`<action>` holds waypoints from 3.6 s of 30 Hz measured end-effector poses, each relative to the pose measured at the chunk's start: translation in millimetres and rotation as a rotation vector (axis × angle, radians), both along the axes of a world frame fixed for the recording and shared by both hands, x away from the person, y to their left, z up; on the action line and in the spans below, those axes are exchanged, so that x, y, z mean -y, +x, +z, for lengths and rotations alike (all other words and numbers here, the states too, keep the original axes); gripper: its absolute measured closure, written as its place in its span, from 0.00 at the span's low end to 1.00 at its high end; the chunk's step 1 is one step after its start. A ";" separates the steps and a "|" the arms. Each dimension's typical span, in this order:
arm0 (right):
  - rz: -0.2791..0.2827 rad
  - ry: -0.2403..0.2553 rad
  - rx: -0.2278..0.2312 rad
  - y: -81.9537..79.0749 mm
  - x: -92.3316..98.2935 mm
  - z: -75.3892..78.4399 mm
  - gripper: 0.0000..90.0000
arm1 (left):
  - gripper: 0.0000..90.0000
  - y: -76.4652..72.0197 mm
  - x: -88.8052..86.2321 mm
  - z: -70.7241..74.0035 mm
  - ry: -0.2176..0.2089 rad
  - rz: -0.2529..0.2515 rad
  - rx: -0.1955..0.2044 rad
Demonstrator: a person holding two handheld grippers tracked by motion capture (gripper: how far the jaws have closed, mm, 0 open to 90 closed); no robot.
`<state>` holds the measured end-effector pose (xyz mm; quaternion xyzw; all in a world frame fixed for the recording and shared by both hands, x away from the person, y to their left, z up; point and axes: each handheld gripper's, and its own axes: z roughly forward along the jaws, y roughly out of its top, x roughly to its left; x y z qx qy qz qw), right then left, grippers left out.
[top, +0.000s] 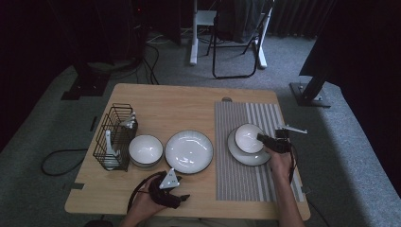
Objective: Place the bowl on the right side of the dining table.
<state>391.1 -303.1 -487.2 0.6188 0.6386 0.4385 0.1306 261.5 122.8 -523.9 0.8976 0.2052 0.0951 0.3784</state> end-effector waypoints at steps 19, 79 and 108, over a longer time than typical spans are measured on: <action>-0.031 -0.038 -0.022 -9.7 16.0 -2.6 0.90 | 0.32 0.0 0.0 0.0 0.000 0.000 0.000; -0.030 -0.084 0.010 -6.8 7.0 1.4 0.75 | 0.32 0.1 0.1 0.0 0.000 0.000 0.000; 0.042 -0.229 0.183 -25.5 -20.2 46.6 0.68 | 0.32 0.1 0.1 0.0 0.001 0.000 0.000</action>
